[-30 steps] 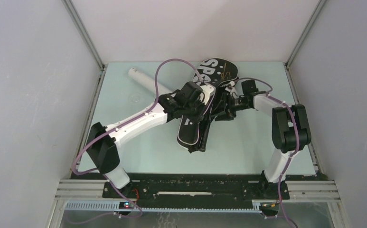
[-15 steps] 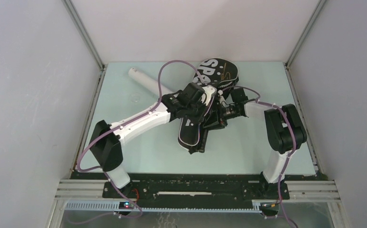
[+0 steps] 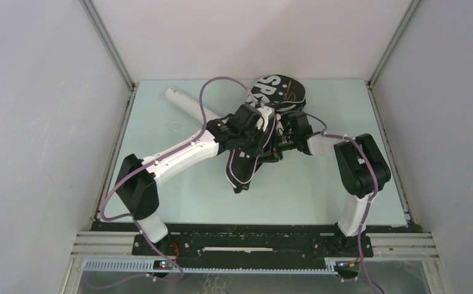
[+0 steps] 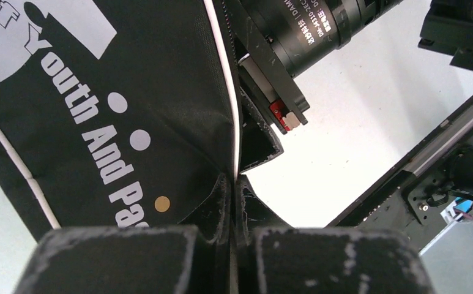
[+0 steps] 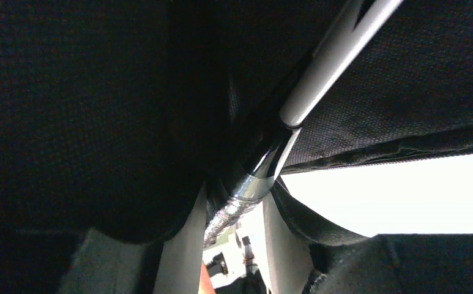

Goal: Pack up the badminton gear
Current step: Place the racket in the racket bag.

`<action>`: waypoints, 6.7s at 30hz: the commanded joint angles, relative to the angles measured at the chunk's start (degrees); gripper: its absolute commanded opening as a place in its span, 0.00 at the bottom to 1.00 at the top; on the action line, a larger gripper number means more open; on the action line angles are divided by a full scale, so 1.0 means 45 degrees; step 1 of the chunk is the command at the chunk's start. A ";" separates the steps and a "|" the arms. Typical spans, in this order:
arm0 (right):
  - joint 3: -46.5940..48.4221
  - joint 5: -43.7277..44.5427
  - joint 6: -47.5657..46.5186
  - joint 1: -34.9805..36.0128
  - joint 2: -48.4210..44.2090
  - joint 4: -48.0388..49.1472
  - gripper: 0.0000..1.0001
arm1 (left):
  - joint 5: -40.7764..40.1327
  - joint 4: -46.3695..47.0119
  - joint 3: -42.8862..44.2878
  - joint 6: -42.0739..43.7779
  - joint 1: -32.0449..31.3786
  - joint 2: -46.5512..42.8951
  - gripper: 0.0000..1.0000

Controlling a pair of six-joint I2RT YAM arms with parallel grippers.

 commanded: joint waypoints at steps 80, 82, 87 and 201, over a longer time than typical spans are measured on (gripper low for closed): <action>0.4108 0.4301 0.3318 -0.1840 0.3740 0.0632 0.06 | -0.1546 -0.1416 -0.8199 1.5109 -0.2202 -0.6986 1.00; 0.4282 0.4229 0.3253 -0.1813 0.3809 0.0528 0.06 | -0.1688 -0.1214 -0.8798 1.5472 -0.2220 -0.7175 1.00; 0.4519 0.4012 0.3230 -0.1543 0.3975 0.0391 0.06 | -0.2151 -0.0382 -0.9471 1.5790 -0.2359 -0.7281 1.00; 0.7331 0.3691 -0.3322 -0.1407 0.3755 -0.6695 0.75 | -0.1096 0.3795 -0.6928 1.1263 -0.1382 -0.1130 0.35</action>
